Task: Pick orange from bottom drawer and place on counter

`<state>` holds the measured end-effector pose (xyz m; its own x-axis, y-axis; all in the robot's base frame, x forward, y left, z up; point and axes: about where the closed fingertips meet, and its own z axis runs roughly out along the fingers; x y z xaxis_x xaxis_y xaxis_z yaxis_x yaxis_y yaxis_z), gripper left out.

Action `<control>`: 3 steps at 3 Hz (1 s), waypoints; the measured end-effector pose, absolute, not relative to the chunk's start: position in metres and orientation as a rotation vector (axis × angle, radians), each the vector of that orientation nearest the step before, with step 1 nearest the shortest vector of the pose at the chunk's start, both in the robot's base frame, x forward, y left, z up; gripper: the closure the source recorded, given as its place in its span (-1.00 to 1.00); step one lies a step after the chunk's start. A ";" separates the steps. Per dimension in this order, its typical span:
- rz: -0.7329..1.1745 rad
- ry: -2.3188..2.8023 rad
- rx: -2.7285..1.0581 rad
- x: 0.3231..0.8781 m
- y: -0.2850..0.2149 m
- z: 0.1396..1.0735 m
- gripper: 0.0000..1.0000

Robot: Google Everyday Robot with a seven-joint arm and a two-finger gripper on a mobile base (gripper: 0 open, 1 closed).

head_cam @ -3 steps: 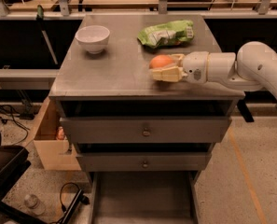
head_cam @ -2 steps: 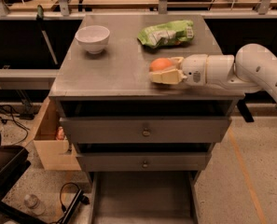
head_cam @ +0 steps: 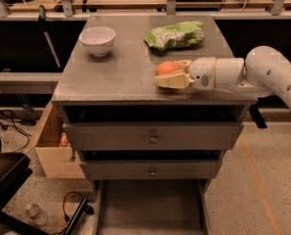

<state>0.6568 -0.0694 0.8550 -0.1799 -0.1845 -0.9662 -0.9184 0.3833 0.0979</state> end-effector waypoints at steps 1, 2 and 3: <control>0.913 1.627 -1.003 0.657 -0.065 0.855 -0.43; 0.916 1.626 -1.006 0.656 -0.063 0.855 -0.87; 0.919 1.625 -1.008 0.656 -0.061 0.854 -1.00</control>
Offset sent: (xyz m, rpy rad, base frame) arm -0.0002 0.0026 -0.0002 0.0006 0.0005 0.0042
